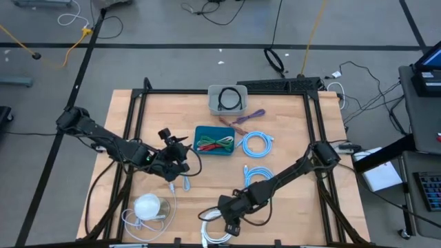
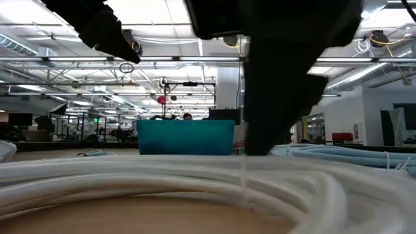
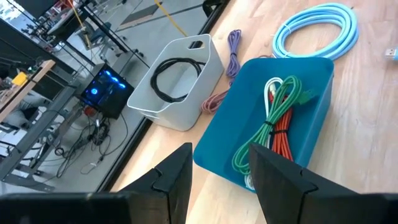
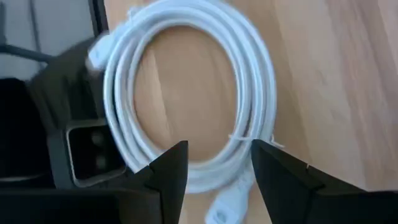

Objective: Pick & Place USB Port
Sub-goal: Put the white HDMI cable into the gray bin

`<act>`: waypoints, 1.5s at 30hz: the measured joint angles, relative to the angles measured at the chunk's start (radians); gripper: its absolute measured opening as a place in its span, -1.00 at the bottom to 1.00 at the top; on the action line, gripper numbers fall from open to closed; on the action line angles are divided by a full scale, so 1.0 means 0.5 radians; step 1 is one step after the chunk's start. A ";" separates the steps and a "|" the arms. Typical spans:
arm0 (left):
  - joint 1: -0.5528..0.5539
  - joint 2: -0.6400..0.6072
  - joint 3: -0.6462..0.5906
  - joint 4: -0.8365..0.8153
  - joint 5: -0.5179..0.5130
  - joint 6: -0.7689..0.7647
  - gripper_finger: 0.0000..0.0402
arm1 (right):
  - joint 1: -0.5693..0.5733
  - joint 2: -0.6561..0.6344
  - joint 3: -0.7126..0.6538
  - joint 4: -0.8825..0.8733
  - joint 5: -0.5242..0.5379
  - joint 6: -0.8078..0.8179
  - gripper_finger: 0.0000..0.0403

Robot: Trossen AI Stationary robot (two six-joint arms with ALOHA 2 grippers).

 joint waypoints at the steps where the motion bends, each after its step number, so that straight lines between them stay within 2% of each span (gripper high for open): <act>1: 0.001 0.000 0.000 0.001 -0.001 0.000 -0.20 | -0.004 0.011 0.000 0.023 -0.004 -0.008 -0.16; 8: -0.011 0.000 0.000 -0.004 -0.001 0.010 -0.20 | -0.025 0.071 -0.004 0.120 -0.077 -0.035 -0.16; 18: -0.025 0.000 0.000 -0.004 -0.016 0.029 -0.20 | -0.023 0.071 -0.005 0.089 0.019 -0.030 -0.16; 22: -0.025 0.000 0.000 -0.006 -0.017 0.030 -0.20 | -0.037 0.066 -0.100 0.091 0.058 0.059 -0.18; 27: -0.025 0.000 0.000 -0.018 -0.018 0.029 -0.20 | -0.054 0.059 -0.327 0.181 0.051 0.204 -0.40; 32: -0.024 0.000 0.000 -0.018 -0.049 0.027 -0.20 | -0.056 0.062 -0.430 0.299 0.073 0.229 -0.85; 34: -0.024 0.000 0.000 -0.018 -0.052 0.019 -0.20 | -0.057 0.065 -0.431 0.350 0.120 0.181 -0.87; 36: -0.024 0.000 0.000 -0.018 -0.054 -0.005 -0.20 | -0.066 0.033 -0.424 0.358 0.209 0.120 -0.87; 40: -0.026 -0.011 0.000 -0.020 -0.218 -0.183 -0.20 | -0.063 -0.115 -0.435 0.316 0.609 -0.051 -0.87; 45: -0.088 -0.131 0.000 -0.071 -0.432 -0.494 -0.20 | -0.028 -0.345 -0.443 0.078 1.365 -0.221 -0.98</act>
